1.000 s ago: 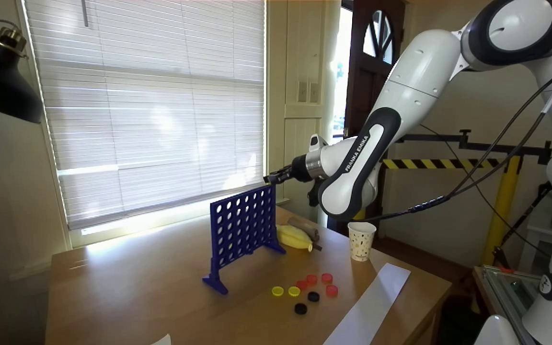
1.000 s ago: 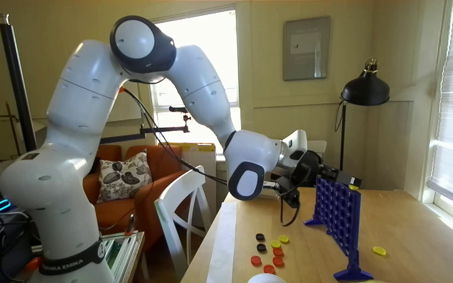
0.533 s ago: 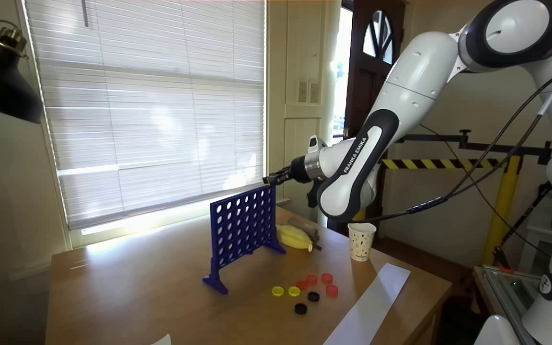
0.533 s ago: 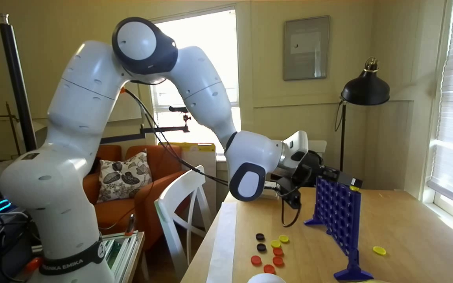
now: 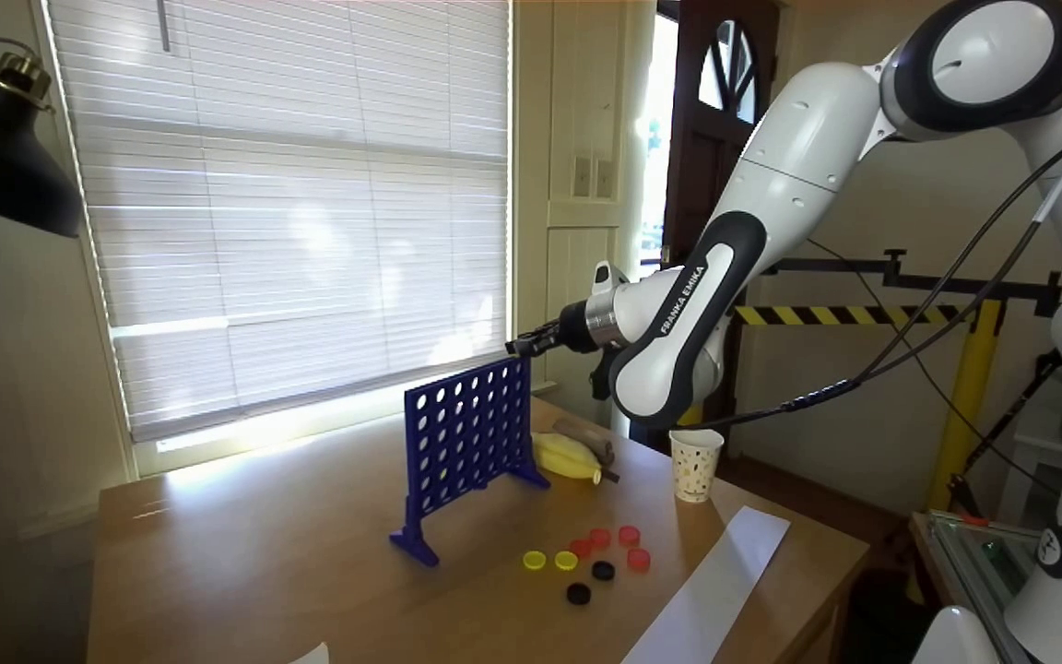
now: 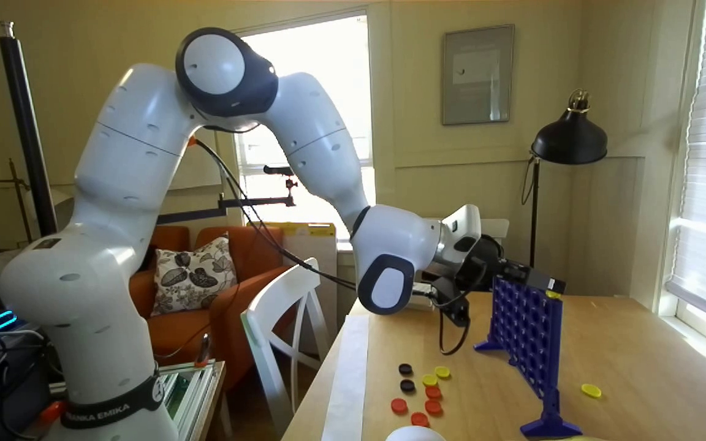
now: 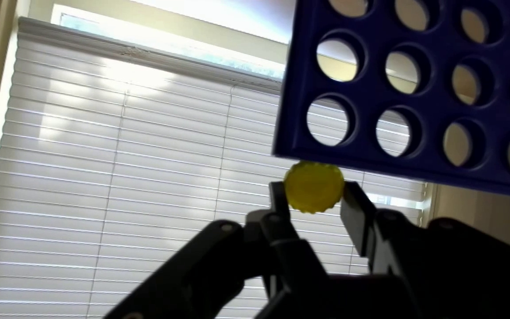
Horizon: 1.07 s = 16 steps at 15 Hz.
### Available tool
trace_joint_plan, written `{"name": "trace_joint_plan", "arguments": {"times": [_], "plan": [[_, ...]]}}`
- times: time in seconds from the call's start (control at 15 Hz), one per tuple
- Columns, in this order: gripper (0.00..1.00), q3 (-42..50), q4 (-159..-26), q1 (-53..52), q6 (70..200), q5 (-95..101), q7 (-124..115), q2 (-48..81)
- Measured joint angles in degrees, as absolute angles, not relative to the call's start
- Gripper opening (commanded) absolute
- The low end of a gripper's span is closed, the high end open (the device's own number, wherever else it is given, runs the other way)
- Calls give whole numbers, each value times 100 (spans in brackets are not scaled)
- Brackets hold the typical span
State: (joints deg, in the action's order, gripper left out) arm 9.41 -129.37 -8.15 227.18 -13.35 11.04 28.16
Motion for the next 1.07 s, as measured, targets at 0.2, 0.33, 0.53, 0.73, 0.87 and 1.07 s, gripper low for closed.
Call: {"name": "trace_joint_plan", "arguments": {"times": [0.2, 0.33, 0.53, 0.73, 0.87, 1.07], "plan": [[10, 941, -12936, -815, 22724, -1335, 1158, 2824], [10, 941, -12936, -815, 22730, -1335, 1194, 2849], [10, 940, -12936, -815, 22830, -1335, 1212, 2893], [10, 939, -12936, -815, 22935, -1335, 1213, 2935], [10, 938, -12936, -815, 22953, -1335, 1220, 2943], [61, 937, -12936, -815, 22956, -1335, 1231, 2944]]}}
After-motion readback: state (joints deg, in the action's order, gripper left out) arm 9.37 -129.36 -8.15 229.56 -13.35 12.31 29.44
